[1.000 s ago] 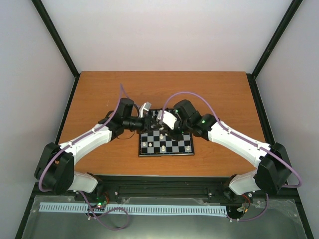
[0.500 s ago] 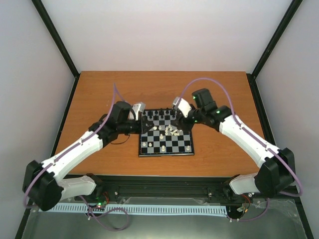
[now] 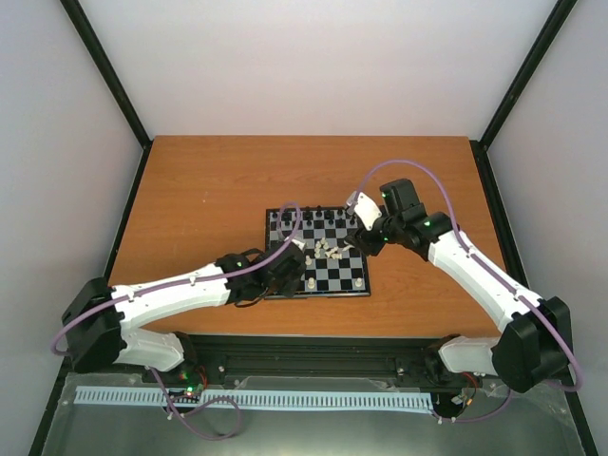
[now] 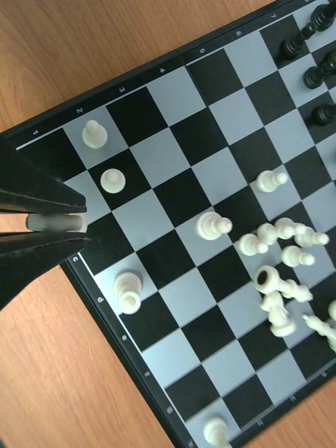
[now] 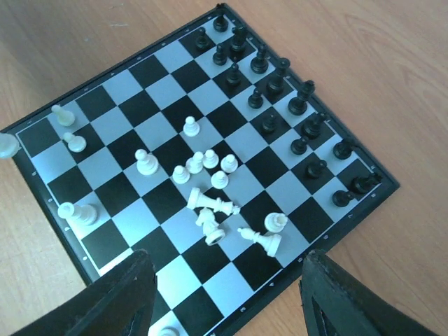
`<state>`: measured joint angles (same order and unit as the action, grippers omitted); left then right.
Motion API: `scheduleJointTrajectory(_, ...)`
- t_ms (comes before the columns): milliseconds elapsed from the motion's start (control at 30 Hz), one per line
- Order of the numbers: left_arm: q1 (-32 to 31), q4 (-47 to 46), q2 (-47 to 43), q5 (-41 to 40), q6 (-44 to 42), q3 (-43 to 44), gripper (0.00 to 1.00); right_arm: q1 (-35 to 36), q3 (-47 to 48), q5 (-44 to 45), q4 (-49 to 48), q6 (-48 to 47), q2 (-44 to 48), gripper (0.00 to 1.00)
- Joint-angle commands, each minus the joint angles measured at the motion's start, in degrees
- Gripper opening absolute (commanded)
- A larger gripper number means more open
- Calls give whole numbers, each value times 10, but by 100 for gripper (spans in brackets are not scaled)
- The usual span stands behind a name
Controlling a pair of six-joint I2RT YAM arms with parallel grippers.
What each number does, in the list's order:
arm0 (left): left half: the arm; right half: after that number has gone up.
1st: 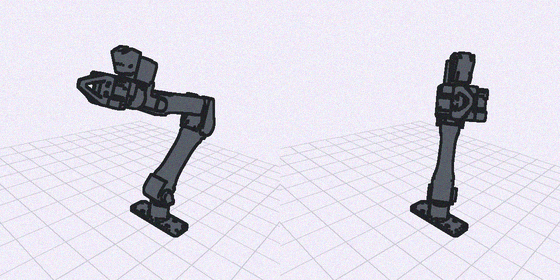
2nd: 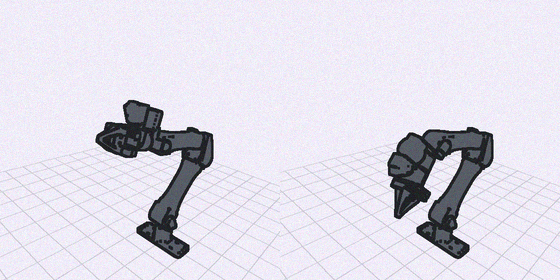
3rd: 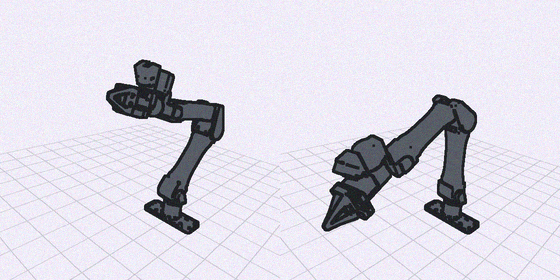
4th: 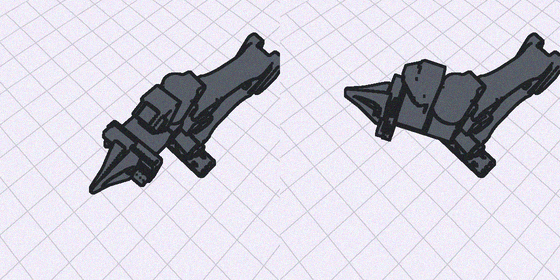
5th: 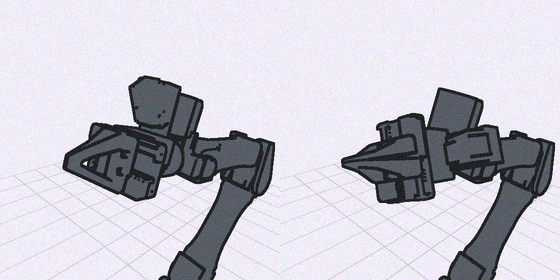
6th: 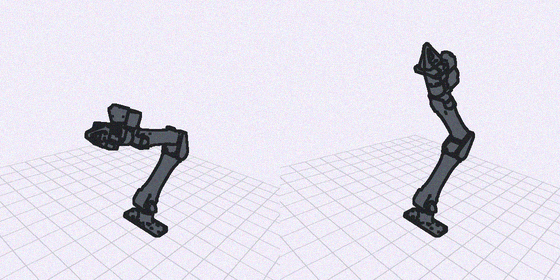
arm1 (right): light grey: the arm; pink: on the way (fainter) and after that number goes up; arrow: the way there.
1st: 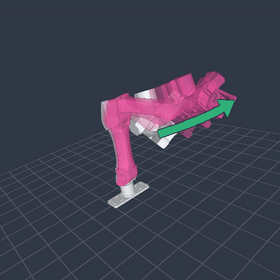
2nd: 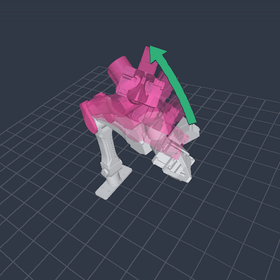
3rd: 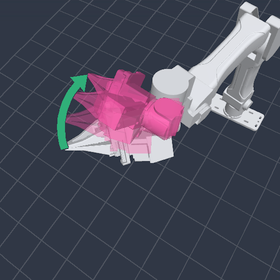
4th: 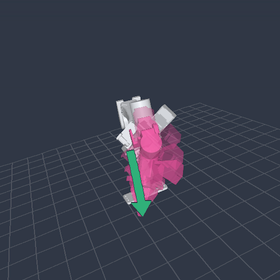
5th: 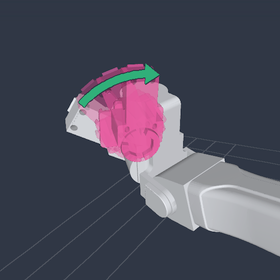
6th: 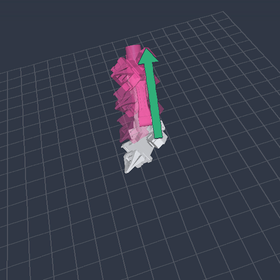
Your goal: Set up the chess pieces on the board
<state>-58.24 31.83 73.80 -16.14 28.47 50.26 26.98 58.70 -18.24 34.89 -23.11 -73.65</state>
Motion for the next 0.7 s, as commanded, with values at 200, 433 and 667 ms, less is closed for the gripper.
scheduleJointTrajectory(200, -22, 4, 54, -53, 2, 1, 1, -8, -5, 16, -22, -15, 2, 58)
scheduleJointTrajectory(433, -23, 1, 90, -40, 5, -5, 1, -8, -6, 20, -22, -19, 1, 58)
scheduleJointTrajectory(667, -22, -3, 98, -41, 19, -16, 1, -8, -6, 18, -20, -20, -1, 58)
